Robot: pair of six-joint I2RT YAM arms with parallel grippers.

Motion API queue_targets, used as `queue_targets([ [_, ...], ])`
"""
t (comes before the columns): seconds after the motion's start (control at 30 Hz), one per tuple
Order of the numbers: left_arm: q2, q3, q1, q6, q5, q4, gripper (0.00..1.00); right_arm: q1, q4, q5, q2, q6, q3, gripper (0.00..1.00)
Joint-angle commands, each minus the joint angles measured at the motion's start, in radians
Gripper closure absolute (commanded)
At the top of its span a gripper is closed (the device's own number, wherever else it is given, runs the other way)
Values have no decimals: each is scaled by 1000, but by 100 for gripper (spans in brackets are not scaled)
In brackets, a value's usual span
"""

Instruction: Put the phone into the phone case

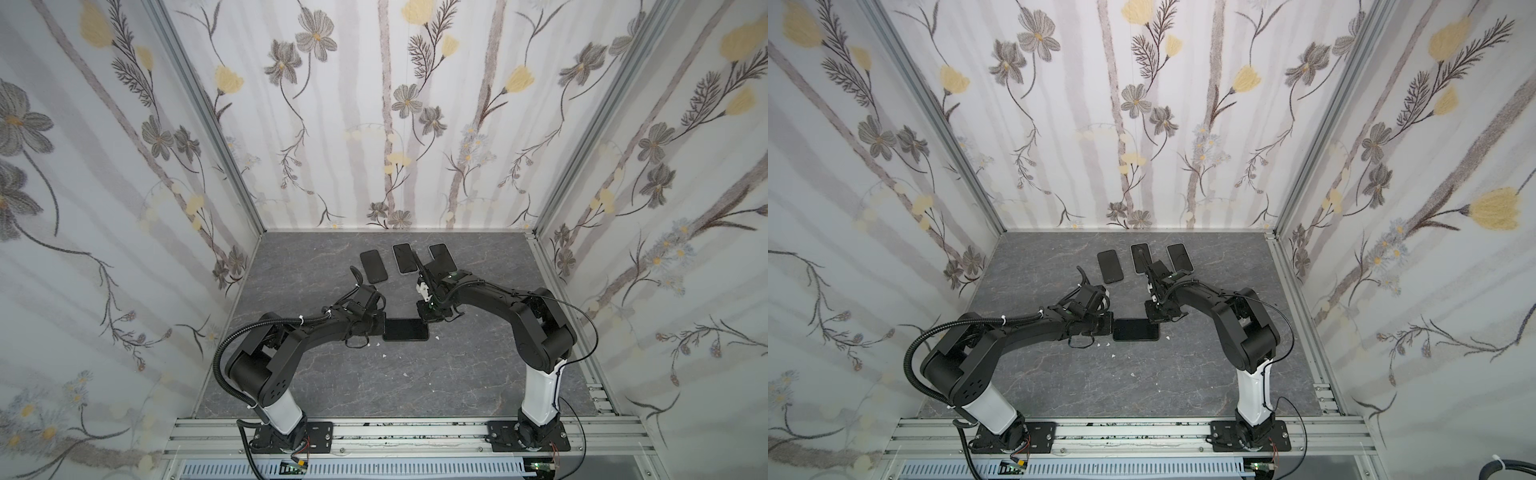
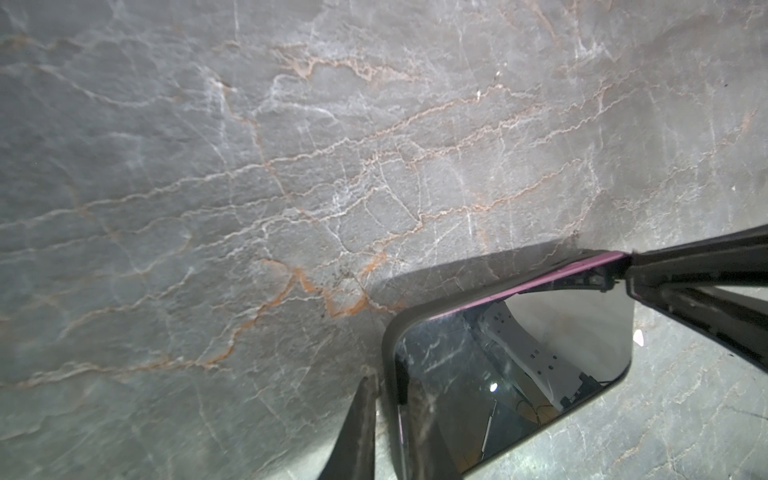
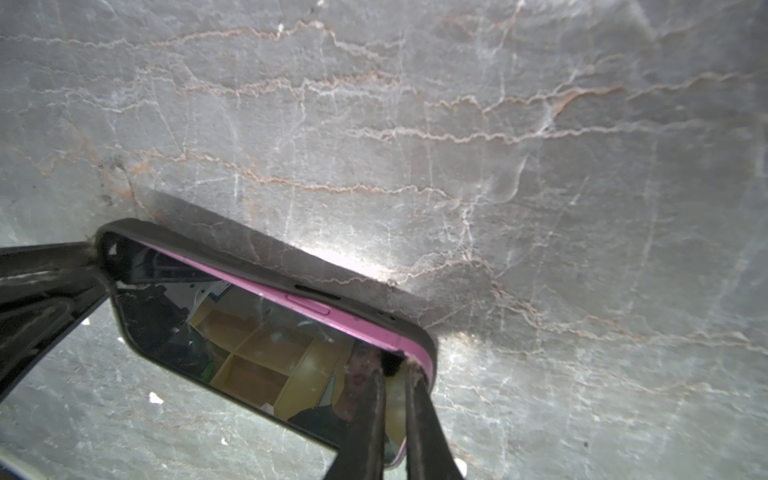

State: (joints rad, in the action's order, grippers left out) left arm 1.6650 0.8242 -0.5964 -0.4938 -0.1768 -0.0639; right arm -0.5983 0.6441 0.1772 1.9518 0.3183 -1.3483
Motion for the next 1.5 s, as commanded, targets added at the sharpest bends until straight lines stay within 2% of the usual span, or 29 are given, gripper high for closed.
queue_targets([
  [0.0, -4, 1, 0, 11, 3, 1, 85, -1, 33, -26, 20, -14, 2, 87],
  [0.73, -3, 4, 0, 11, 4, -4, 85, 22, 57, -66, 16, -24, -14, 83],
  [1.47, -3, -6, 1, 10, 3, 4, 85, 19, 55, 31, 80, -45, 35, 94],
])
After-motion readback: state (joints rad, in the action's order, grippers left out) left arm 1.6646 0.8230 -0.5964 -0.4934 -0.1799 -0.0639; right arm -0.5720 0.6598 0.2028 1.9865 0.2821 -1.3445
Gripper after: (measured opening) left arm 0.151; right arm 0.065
